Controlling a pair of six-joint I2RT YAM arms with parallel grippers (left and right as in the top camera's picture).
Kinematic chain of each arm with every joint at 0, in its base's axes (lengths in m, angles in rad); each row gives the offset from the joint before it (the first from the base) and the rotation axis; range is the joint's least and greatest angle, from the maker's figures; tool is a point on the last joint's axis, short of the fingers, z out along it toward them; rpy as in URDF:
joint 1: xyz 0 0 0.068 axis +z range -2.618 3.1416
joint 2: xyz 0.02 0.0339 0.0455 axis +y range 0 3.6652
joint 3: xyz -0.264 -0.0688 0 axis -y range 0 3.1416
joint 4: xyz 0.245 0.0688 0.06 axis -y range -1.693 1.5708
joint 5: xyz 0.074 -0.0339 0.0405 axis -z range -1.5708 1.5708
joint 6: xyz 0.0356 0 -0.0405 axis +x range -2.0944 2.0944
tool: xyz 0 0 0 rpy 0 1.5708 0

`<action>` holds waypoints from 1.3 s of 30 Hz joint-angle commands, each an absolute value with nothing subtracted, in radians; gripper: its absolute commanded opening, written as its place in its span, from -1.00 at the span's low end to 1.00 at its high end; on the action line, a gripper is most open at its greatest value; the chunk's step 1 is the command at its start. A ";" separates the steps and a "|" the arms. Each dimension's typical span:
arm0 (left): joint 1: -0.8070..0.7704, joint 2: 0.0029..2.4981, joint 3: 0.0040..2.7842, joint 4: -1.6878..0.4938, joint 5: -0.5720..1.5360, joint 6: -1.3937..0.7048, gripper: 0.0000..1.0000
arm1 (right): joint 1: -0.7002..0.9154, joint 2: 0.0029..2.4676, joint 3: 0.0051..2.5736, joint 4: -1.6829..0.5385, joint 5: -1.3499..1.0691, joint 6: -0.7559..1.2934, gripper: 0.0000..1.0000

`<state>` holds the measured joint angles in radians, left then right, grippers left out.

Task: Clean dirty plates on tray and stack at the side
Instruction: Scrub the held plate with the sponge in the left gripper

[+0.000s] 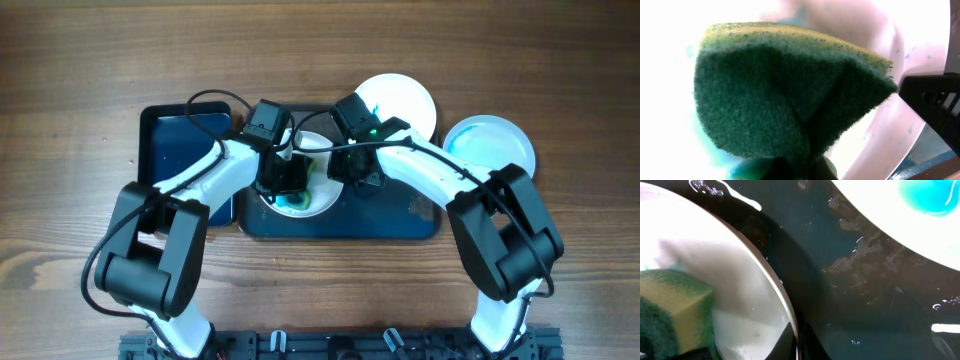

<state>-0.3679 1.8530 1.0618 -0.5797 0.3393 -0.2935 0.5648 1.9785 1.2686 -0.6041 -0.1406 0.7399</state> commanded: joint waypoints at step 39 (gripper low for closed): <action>-0.324 1.902 1.099 -0.634 0.465 -0.083 -0.92 | 0.488 2.056 1.268 -0.535 -0.566 0.550 -0.91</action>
<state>-0.3374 1.8702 1.1217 -0.5888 0.0521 -0.3763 0.4744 2.0384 1.2762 -0.5438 -0.5373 0.5880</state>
